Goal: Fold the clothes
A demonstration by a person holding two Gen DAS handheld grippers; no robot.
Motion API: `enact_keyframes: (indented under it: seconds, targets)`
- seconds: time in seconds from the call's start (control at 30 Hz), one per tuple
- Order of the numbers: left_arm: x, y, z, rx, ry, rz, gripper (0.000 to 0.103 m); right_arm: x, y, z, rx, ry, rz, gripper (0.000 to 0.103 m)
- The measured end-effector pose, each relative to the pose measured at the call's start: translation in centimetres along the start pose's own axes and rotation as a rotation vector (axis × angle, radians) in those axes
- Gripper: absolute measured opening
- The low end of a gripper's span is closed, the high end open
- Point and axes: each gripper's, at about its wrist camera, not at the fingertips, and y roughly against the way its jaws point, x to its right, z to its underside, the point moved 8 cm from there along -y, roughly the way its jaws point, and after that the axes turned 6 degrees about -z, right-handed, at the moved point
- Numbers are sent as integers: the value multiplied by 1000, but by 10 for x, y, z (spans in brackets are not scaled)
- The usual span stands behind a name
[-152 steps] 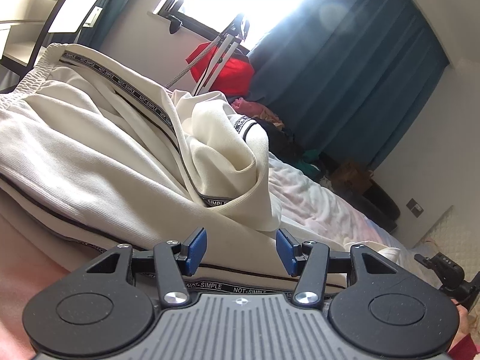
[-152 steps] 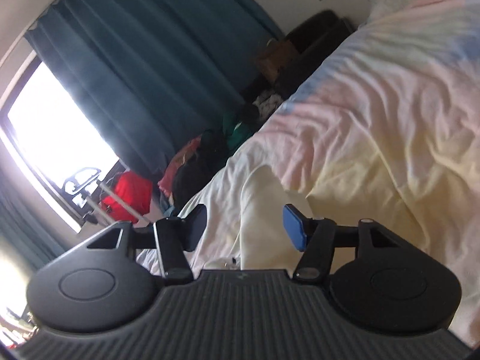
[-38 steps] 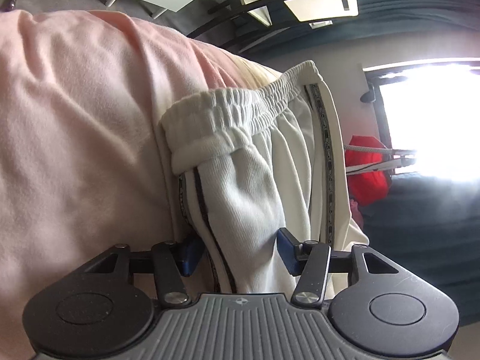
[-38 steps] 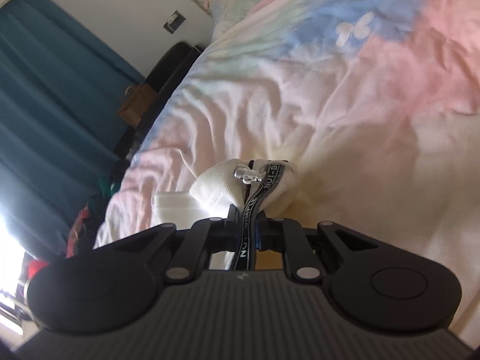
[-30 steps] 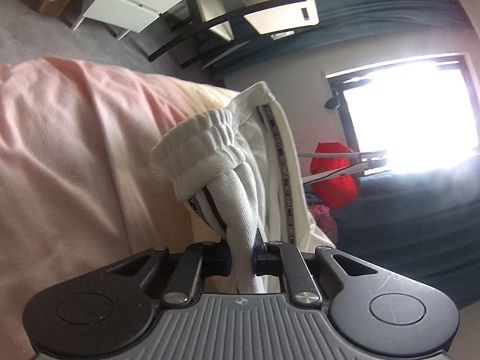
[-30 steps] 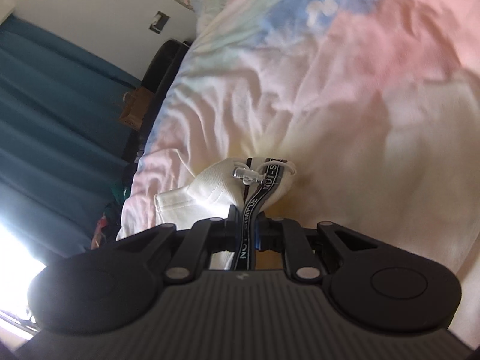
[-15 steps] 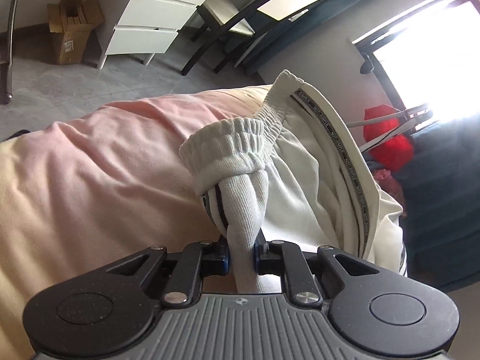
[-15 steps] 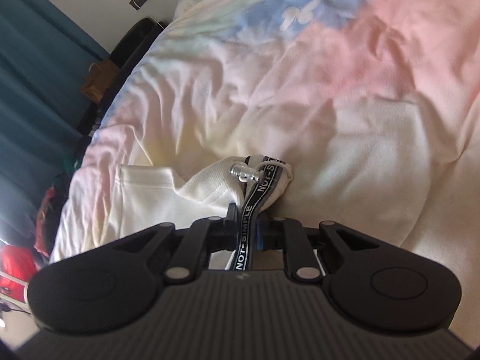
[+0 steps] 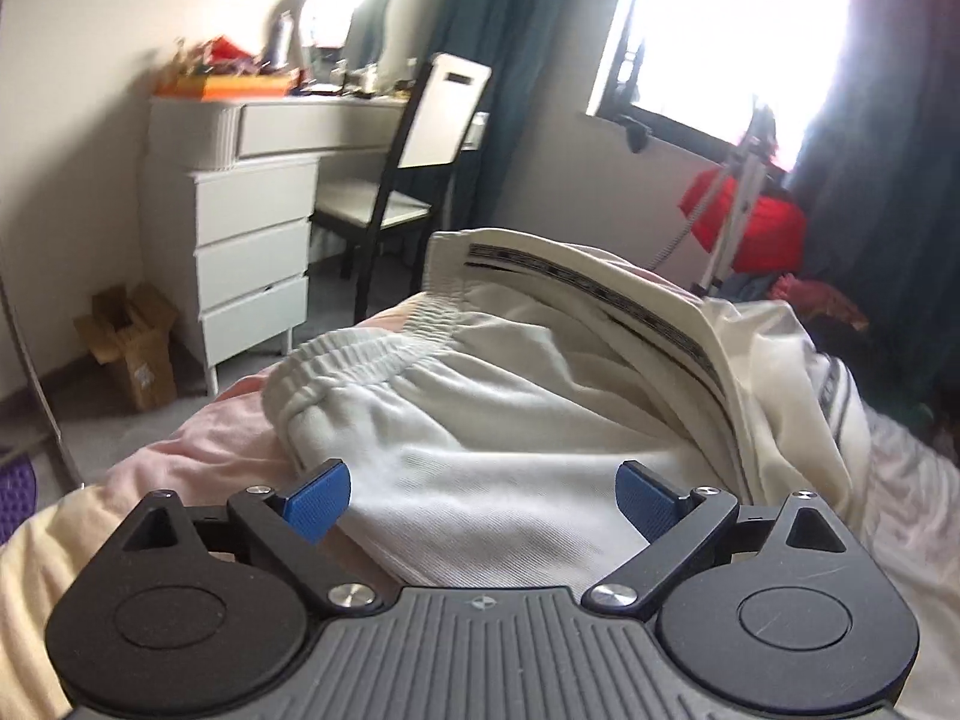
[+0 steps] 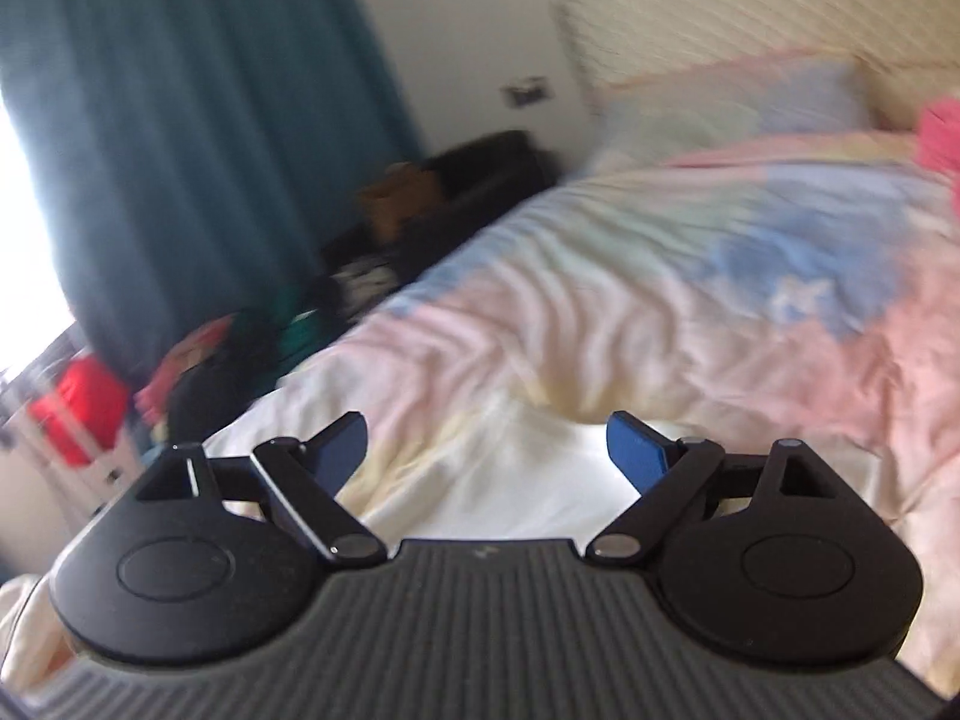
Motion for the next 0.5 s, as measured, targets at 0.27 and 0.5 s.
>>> enact_keyframes:
  seconds: [0.27, 0.5]
  targets:
    - [127, -6, 24, 24, -280, 202, 97, -90, 39, 71, -132, 152, -223, 88]
    - [257, -71, -2, -27, -336, 209, 97, -112, 24, 93, -167, 206, -232, 88]
